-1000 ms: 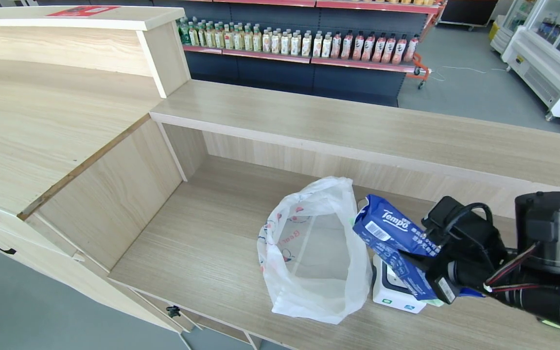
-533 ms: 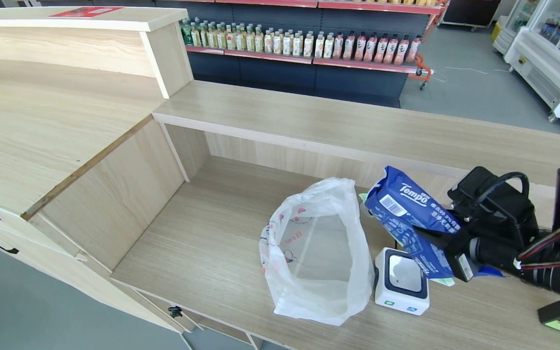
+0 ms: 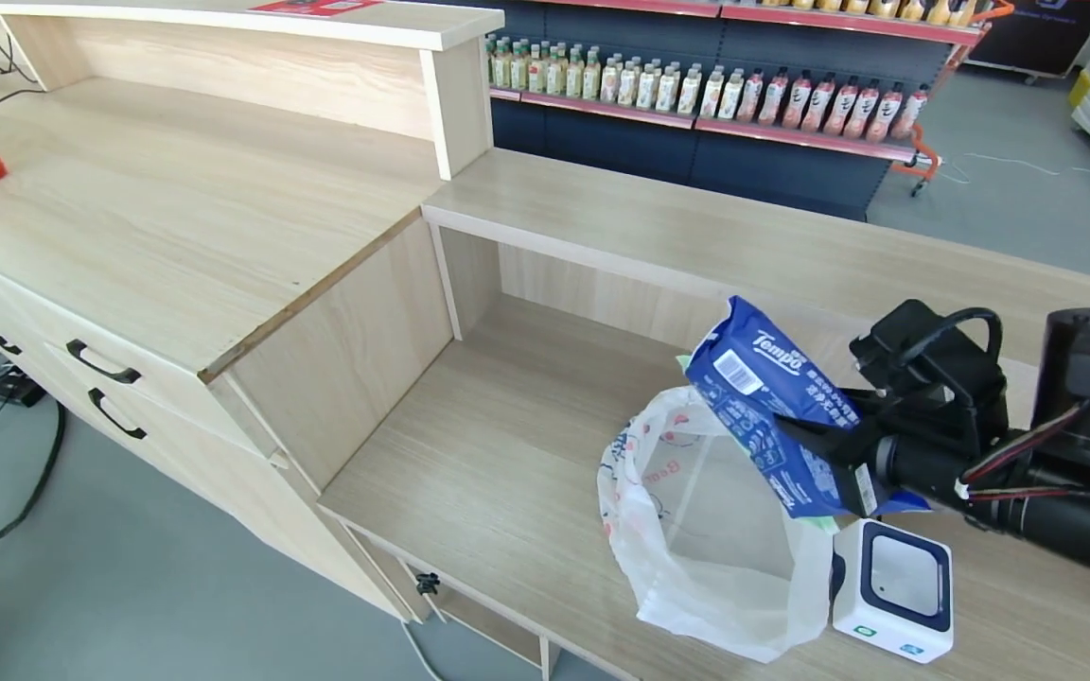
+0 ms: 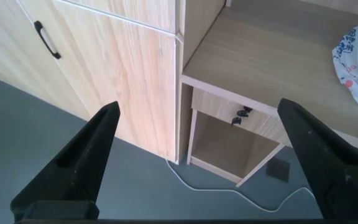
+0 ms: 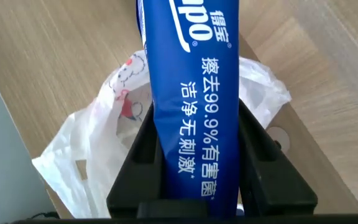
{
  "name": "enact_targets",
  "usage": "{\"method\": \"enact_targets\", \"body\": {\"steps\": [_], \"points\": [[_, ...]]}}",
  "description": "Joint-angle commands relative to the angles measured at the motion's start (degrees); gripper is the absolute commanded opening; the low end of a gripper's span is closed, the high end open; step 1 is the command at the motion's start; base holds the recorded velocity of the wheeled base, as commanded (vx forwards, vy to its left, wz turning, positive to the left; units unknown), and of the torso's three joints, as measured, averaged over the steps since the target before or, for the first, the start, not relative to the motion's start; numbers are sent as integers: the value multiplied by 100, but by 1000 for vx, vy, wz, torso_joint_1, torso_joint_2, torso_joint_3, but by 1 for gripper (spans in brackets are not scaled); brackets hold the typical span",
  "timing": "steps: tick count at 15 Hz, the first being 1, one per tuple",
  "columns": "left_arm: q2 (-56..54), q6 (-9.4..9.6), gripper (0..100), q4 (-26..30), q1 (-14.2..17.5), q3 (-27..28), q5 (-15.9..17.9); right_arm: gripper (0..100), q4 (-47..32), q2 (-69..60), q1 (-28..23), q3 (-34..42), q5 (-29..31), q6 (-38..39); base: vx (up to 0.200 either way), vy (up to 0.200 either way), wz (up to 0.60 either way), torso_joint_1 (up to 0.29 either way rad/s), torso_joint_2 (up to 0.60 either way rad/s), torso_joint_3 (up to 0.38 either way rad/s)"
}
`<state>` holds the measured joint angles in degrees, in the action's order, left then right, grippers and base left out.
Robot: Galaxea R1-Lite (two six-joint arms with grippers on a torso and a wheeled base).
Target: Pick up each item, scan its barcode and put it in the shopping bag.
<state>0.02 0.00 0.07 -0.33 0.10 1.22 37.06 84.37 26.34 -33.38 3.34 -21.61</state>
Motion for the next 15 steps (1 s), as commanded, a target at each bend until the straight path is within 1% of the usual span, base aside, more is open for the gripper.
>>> {"method": "enact_targets", "body": {"steps": [1,2,3,4,5,8,11,15], "points": [[-2,0,100,-7,-2,-1,1,0,829,897,2,-64,0,562,0,0,0,0,0,0],[-2,0,100,-7,-2,-1,1,0,1418,1292,2,7,9,825,0,0,0,0,0,0],[-2,0,100,-7,-2,-1,1,0,1752,1503,2,103,9,1001,0,0,0,0,0,0],[-2,0,100,-7,7,-1,1,0,1831,1556,2,139,9,1045,0,0,0,0,0,0],[-2,0,100,-7,-2,-1,1,0,2200,1925,-24,279,9,1291,0,0,0,0,0,0],[-2,0,100,-7,7,-1,1,0,2772,2549,-24,481,26,1669,0,0,0,0,0,0],[-2,0,100,-7,7,-1,1,0,3264,2989,-42,578,44,1704,0,0,0,0,0,0],[-2,0,100,-7,-2,-1,1,0,3571,3340,-33,648,70,1704,0,0,0,0,0,0]]}}
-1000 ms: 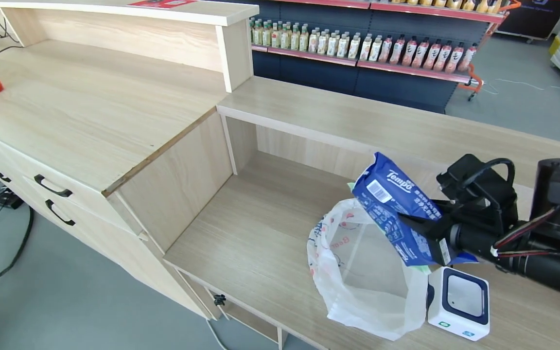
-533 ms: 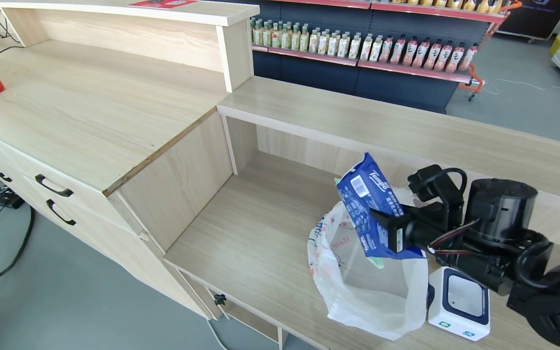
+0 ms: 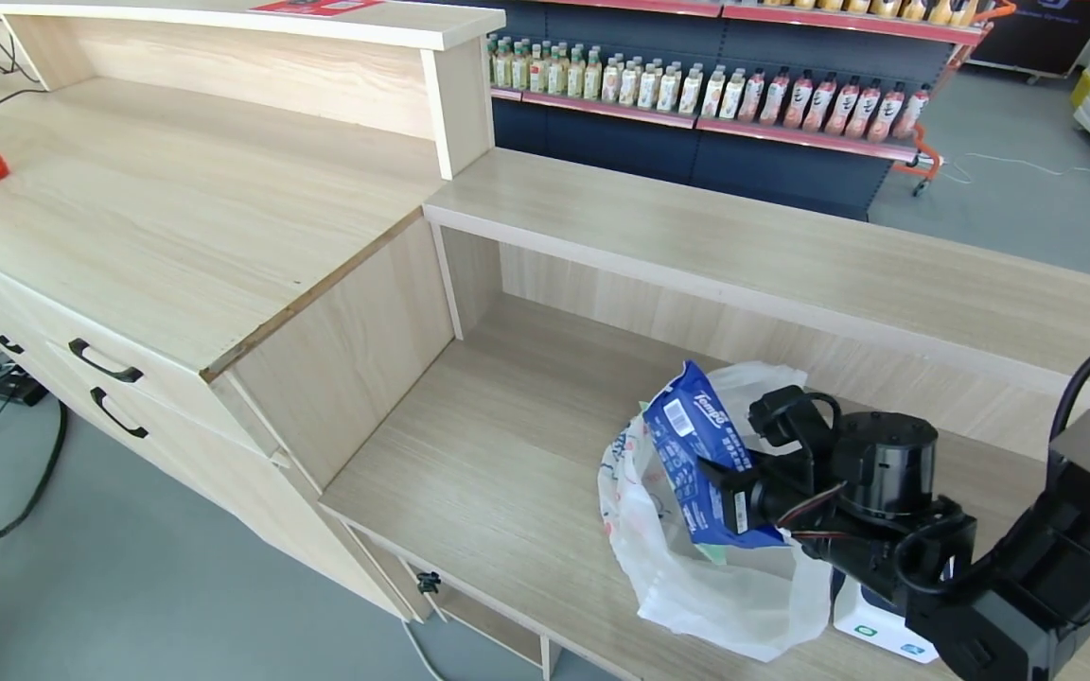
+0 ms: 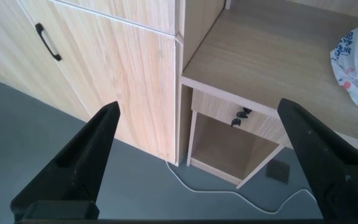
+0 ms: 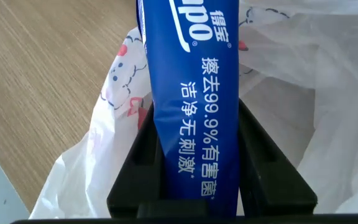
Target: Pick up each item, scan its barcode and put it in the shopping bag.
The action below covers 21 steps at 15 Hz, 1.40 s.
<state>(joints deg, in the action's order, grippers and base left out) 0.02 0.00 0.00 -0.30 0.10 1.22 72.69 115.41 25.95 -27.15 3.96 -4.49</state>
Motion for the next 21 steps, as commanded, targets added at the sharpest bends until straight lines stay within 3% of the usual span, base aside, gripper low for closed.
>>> {"method": "enact_targets", "body": {"steps": [1,8,21], "points": [[-2,0,100,0,-5,-1,1,0,52,263,24,52,-1,0,0,0,0,0,0,0],[-2,0,100,0,4,-1,1,0,175,8,59,570,8,-44,0,0,0,0,0,0],[-2,0,100,0,4,-1,1,0,166,228,-47,878,34,-52,0,0,0,0,0,0]]}}
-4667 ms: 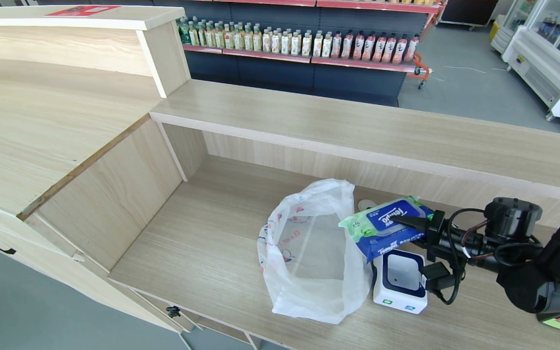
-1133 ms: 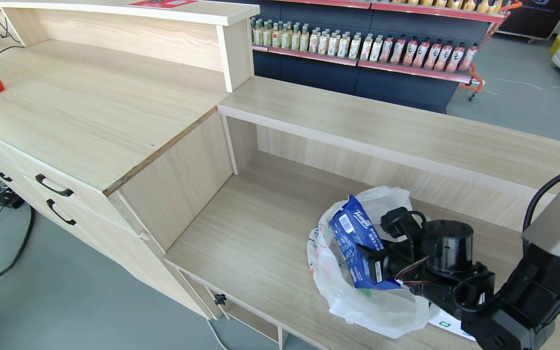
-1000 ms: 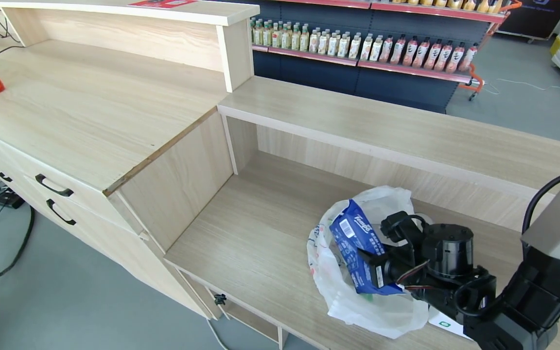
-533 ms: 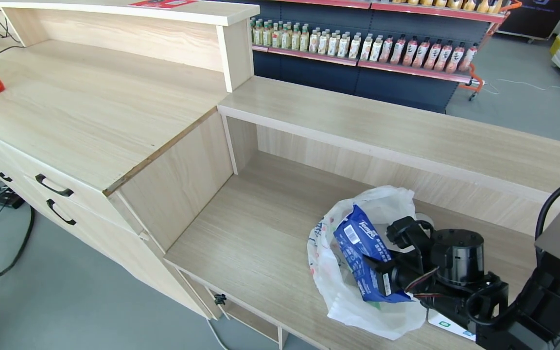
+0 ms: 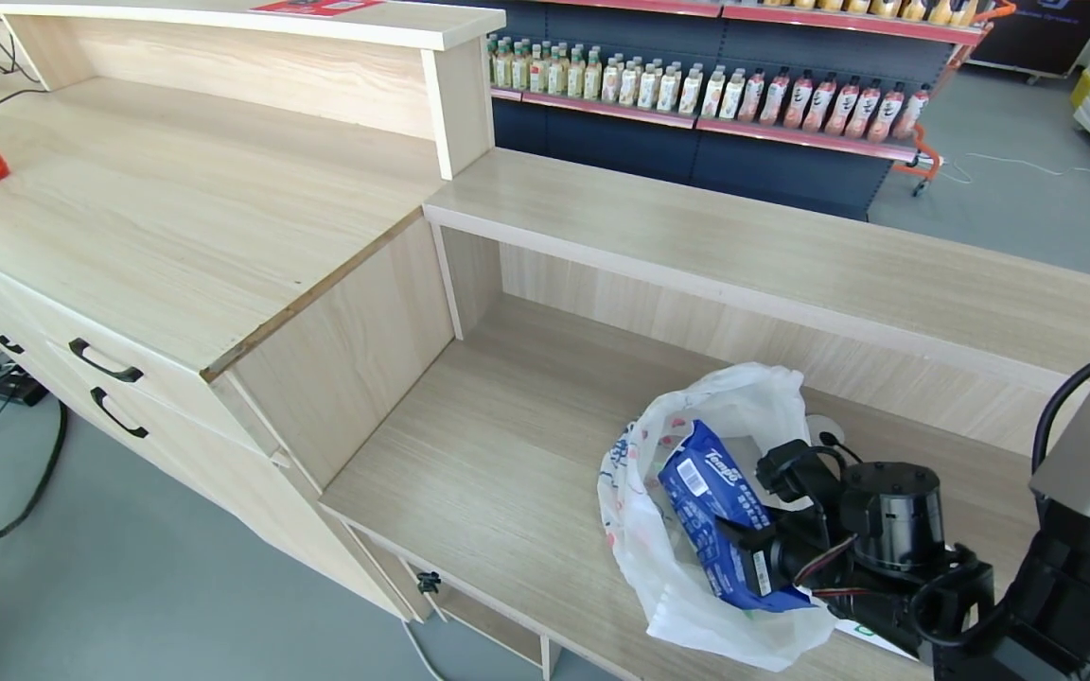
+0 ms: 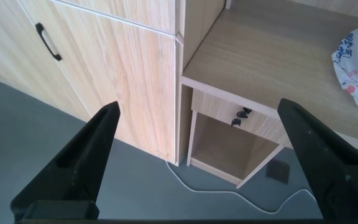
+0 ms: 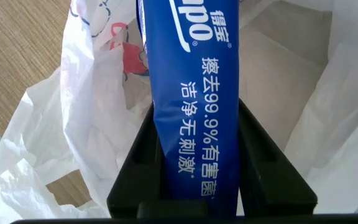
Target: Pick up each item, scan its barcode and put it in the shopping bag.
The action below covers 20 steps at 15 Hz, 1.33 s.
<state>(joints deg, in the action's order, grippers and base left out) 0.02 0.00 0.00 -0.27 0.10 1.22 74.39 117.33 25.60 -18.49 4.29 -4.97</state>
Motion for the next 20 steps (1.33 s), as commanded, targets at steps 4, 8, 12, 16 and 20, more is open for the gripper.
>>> {"method": "enact_targets", "body": {"steps": [4,8,12,16,20], "points": [[-2,0,100,0,0,-1,1,0,6,105,-73,-5,-7,-4,0,0,0,0,0,0],[-2,0,100,0,-8,-1,1,100,-3,88,-73,-23,-7,5,0,0,0,0,0,0],[-2,0,100,0,0,-1,1,100,-82,-281,50,-172,-25,-4,0,0,0,0,0,0],[-2,0,100,0,-8,-1,1,100,-469,-1477,165,-533,-60,-751,0,0,0,0,0,0],[-2,0,100,0,0,-1,1,100,-882,-2514,156,-550,-25,-1225,0,0,0,0,0,0]]}}
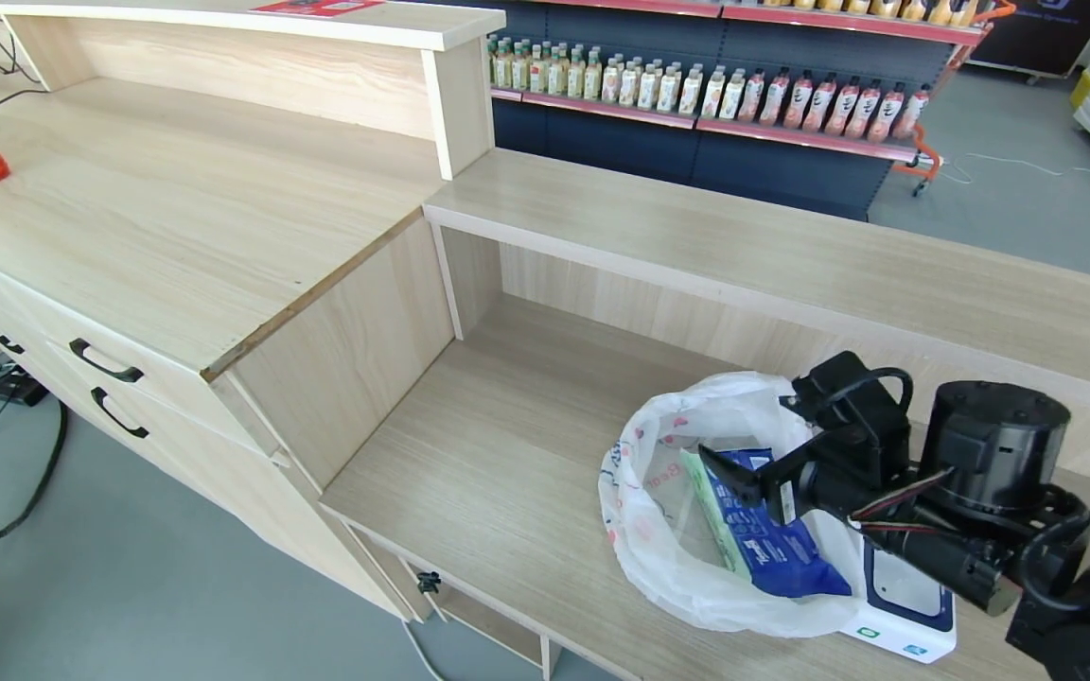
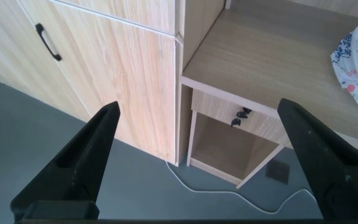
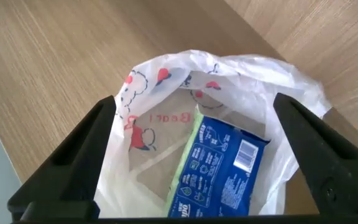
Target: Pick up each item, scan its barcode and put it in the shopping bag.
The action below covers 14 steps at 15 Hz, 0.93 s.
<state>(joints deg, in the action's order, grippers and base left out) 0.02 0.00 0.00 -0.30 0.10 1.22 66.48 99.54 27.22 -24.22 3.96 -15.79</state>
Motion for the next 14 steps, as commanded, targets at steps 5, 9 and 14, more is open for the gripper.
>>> {"method": "enact_targets", "body": {"steps": [5,9,14], "points": [[-2,0,100,0,-5,-1,1,100,-662,-1709,-525,5,8,-487,0,0,0,0,0,0],[-2,0,100,0,4,-1,1,100,-1963,-3379,-1747,58,-18,-1225,0,0,0,-34,74,54],[-2,0,100,0,4,-1,1,100,-2174,-4302,-2916,348,-27,-1717,0,0,0,-147,409,246]]}}
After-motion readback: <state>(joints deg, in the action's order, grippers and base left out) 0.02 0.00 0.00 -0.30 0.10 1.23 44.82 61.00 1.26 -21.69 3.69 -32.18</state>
